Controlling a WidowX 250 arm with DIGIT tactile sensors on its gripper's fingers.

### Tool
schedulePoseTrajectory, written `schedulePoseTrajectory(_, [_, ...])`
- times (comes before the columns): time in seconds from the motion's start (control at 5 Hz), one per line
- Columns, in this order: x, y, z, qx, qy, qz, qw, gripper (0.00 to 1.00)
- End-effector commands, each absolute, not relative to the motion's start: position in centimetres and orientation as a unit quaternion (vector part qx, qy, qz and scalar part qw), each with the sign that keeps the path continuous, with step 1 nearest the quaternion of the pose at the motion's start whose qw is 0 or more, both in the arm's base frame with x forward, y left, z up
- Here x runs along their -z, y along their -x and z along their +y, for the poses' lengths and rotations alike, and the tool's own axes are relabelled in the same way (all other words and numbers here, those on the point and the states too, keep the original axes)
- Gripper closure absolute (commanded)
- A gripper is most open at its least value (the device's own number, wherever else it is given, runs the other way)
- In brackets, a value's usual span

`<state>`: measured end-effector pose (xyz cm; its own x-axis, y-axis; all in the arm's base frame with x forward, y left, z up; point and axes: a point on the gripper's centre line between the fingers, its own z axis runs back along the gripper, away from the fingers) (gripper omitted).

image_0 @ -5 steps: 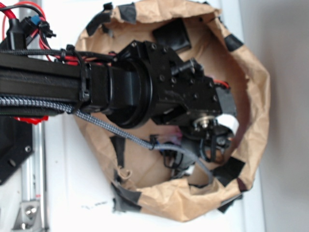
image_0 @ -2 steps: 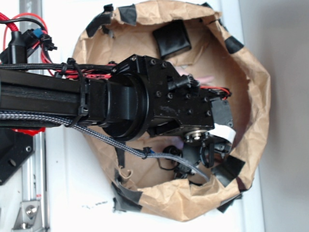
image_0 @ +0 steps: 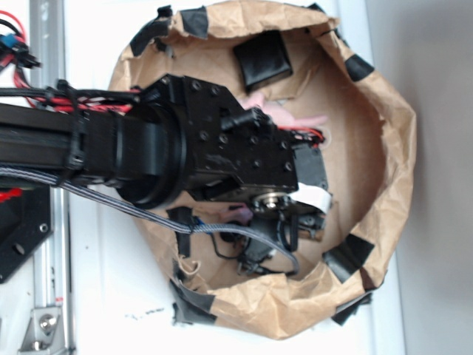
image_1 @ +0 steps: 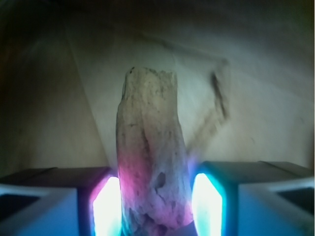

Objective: Grab the wood chip.

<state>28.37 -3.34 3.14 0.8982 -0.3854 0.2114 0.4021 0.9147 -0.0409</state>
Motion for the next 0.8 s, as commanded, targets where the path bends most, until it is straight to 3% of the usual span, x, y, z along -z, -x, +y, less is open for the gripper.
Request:
schedulePoseTrajectory(0.0, [-7.5, -27.0, -1.3, 0.142, 0.025, -0.151, 0.978, 1.00])
schedulePoseTrajectory(0.2, [-12.4, -25.8, 0.0, 0.091, 0.039, -0.093, 0.991, 1.00])
schedulePoseTrajectory(0.4, [-15.2, -24.9, 0.3, 0.045, 0.053, -0.070, 0.995, 1.00])
schedulePoseTrajectory(0.6, [-15.7, -25.1, -0.4, 0.009, 0.044, -0.030, 0.999, 1.00])
